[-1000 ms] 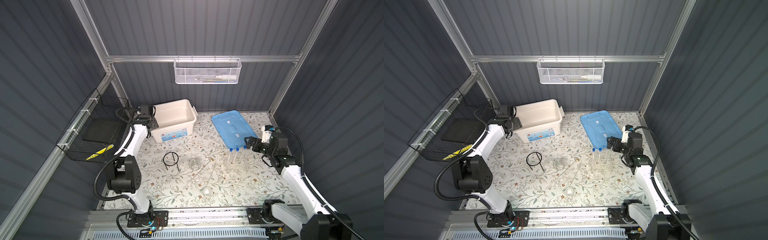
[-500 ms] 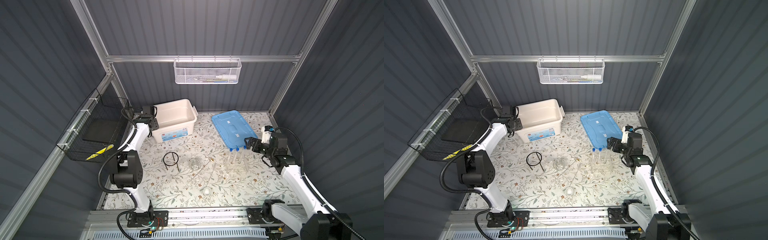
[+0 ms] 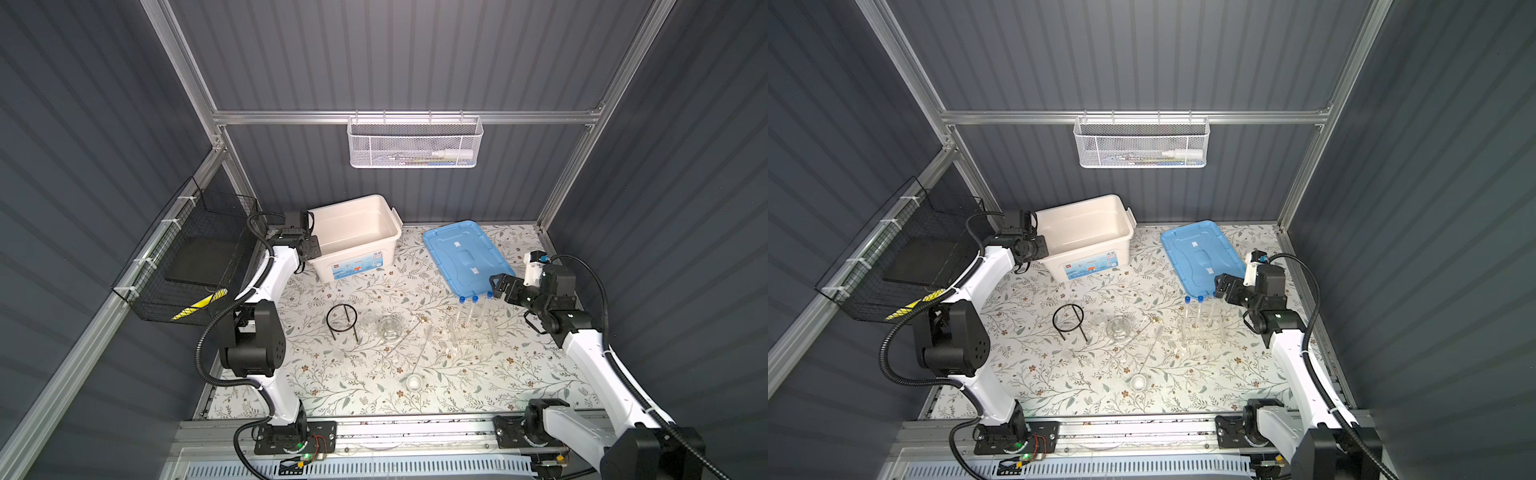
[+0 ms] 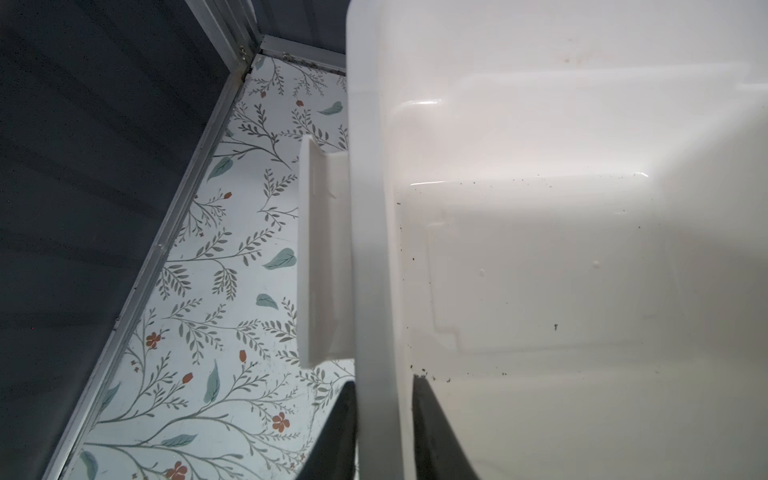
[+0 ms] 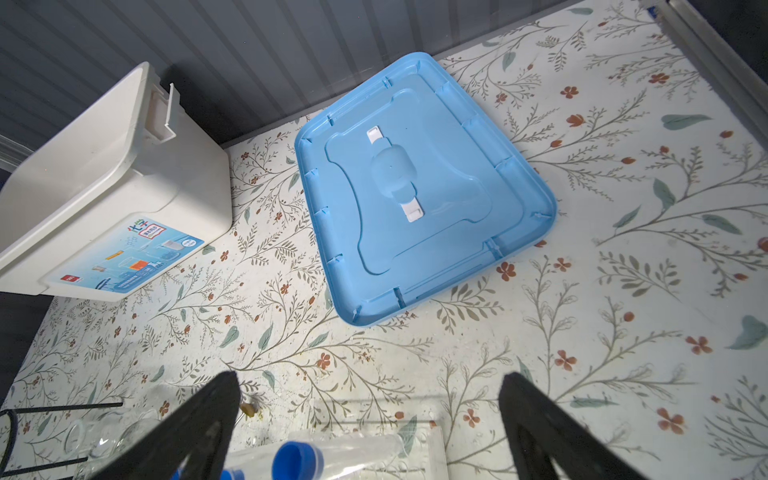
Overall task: Organize the chemistry lab equipment
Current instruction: 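Move the left gripper to the white box's side handle and close on it, then pull the white box by its handle toward the blue lid with the left gripper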
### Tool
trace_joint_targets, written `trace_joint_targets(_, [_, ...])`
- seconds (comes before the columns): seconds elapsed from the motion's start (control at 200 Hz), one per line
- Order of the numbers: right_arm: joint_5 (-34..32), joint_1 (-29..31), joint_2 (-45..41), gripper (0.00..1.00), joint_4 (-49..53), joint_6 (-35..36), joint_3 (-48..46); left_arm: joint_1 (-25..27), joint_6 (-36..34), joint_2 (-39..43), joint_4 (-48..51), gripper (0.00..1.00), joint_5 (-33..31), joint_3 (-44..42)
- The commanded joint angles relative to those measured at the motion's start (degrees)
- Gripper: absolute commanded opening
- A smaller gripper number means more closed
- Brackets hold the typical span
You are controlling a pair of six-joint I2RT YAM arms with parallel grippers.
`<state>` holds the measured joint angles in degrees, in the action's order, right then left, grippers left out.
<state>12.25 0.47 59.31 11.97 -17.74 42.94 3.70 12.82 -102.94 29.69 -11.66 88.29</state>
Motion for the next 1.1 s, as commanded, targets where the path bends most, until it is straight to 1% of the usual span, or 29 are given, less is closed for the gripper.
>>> trace_joint_targets(0.0, [0.4, -0.2, -0.1, 0.99, 0.5, 0.0, 1.7, 0.7, -1.0, 1.3, 0.0, 0.23, 3.8, -1.6])
trace_joint_targets(0.225, [0.3, -0.2, -0.1, 0.99, 0.9, -0.3, 2.1, 1.3, -1.1, 3.1, 0.8, 0.20, 5.5, -2.4])
trace_joint_targets(0.46, [1.2, -0.2, 0.5, 0.99, 0.8, -0.3, 2.8, 1.9, -0.5, 3.9, 3.3, 0.20, 7.4, -2.2])
trace_joint_targets(0.77, [1.2, -0.2, 0.8, 0.99, 1.3, 0.4, 3.6, 4.6, -0.1, 6.5, 4.1, 0.20, 7.7, -4.5])
trace_joint_targets(1.095, [2.2, -0.2, 1.3, 0.99, 1.2, -0.2, 3.6, 8.0, 1.8, 8.9, 4.3, 0.21, 6.5, -6.7])
